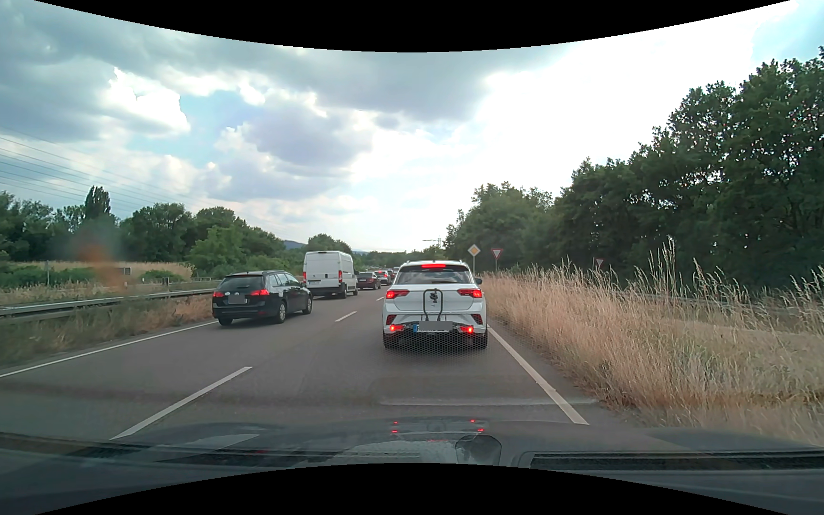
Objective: Follow the waypoints while adhering to traffic rules and regulations
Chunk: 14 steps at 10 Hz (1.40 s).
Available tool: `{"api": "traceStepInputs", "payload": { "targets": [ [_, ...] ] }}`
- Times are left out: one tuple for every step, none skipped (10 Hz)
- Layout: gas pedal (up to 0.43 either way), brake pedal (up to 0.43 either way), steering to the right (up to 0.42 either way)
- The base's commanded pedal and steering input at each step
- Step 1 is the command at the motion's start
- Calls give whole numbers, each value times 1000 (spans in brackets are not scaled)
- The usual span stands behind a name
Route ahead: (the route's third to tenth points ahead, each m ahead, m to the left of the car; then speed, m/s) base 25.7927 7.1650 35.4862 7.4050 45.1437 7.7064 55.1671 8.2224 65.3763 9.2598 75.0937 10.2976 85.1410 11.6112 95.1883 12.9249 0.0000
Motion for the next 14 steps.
{"api": "traceStepInputs", "payload": {
  "targets": [
    [0,250,-16],
    [0,244,-16],
    [0,250,-16],
    [0,250,-15],
    [0,250,-16],
    [0,250,-15],
    [0,250,-15],
    [0,250,-15],
    [0,250,-16],
    [0,250,-15],
    [0,250,-15],
    [0,250,-15],
    [0,250,-15],
    [0,250,-16]
  ]
}}
